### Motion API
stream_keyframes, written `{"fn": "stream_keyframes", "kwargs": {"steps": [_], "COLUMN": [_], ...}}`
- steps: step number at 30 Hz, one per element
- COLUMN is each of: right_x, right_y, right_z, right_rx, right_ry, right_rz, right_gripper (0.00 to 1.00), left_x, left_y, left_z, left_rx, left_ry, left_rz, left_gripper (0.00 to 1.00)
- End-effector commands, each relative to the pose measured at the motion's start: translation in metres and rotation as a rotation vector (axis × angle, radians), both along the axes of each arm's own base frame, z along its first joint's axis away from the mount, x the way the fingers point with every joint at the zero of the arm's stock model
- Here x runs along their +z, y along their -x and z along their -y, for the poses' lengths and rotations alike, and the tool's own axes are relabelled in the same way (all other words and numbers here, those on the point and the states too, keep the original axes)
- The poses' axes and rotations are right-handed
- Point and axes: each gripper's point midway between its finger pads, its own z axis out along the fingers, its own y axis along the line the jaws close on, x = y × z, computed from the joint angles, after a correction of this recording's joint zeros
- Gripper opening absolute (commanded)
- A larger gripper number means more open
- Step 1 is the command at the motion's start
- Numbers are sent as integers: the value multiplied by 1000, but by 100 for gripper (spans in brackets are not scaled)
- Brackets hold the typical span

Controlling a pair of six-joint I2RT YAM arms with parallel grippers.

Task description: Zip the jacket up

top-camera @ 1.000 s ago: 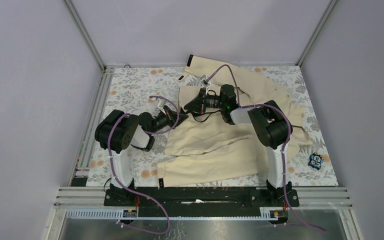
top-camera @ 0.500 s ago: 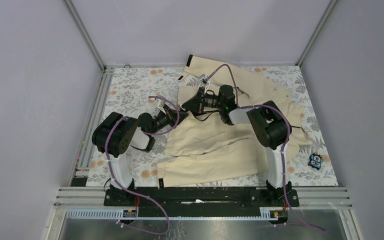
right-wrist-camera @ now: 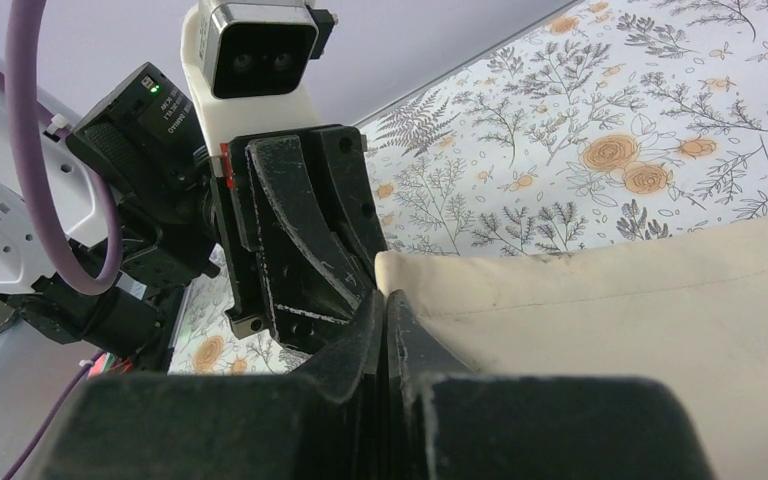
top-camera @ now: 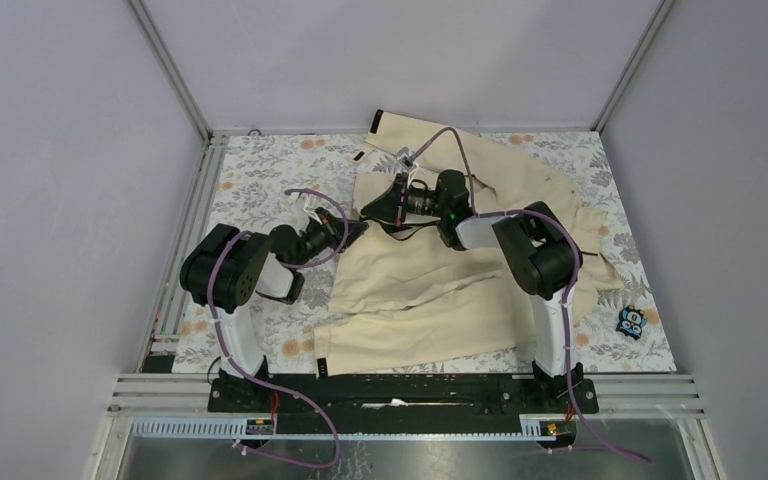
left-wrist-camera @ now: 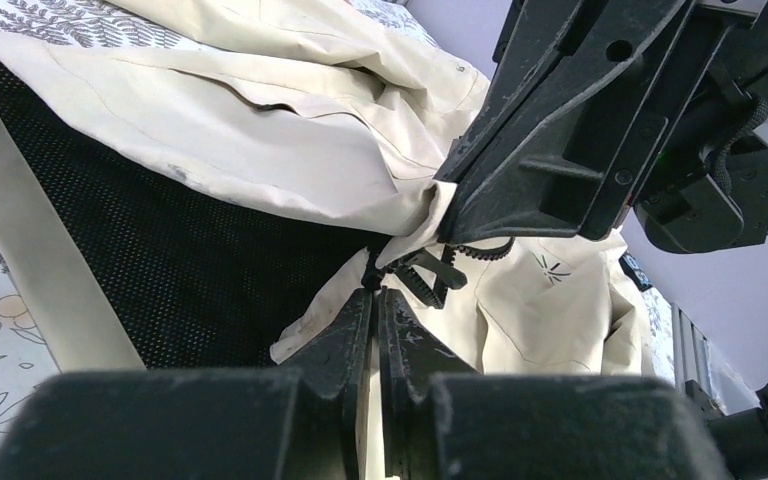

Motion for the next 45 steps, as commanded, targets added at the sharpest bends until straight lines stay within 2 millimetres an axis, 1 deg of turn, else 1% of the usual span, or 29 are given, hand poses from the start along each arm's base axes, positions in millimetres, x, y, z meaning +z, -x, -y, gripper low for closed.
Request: {"fn": "stream_keyframes", "kwargs": {"steps": [1,6,11,14,16,19,23,26,28,29,31,34,36,40,43,45], "right_x": [33,32,32,31,30,30,29,29,30,30,30,29,30,31,30,31], "right_y": [11,7,6,4,4,2,2,1,2,2,2,3,3,3,3,3], "right_z": [-16,-16,-16,-16,-16,-15,-15,-16,-16,-16,-16,-16,-16,-16,-17,-17], "right_rx": [67,45,43,39,38,36,38,40,42,43,45,47,49,51,53,54], "right_ry": [-64,-64,-73,-68,-67,-67,-65,-65,-66,-66,-67,-67,-68,-69,-69,-70], "right_rz": [95,93,91,90,87,87,81,79,79,78,79,78,77,78,76,78], "right_gripper": [0,0,0,0,0,0,0,0,0,0,0,0,0,0,0,0], "left_x": [30,30,30,32,34,40,46,52,56,58,61,65,69,73,69,67], "left_y": [2,8,9,13,16,20,25,25,22,20,15,8,5,0,0,0], "left_z": [1,-2,-3,-5,-7,-15,-26,-29,-29,-29,-26,-23,-21,-19,-19,-19], "left_rx": [-9,0,3,7,10,21,41,42,49,54,41,26,18,13,11,14], "left_ry": [45,38,43,41,37,37,47,72,92,100,109,119,123,126,122,117], "left_rz": [115,116,108,115,121,136,134,125,116,112,116,122,132,145,136,134], "left_gripper": [7,14,27,37,43,50,56,58,58,56,49,33,27,24,20,19]}}
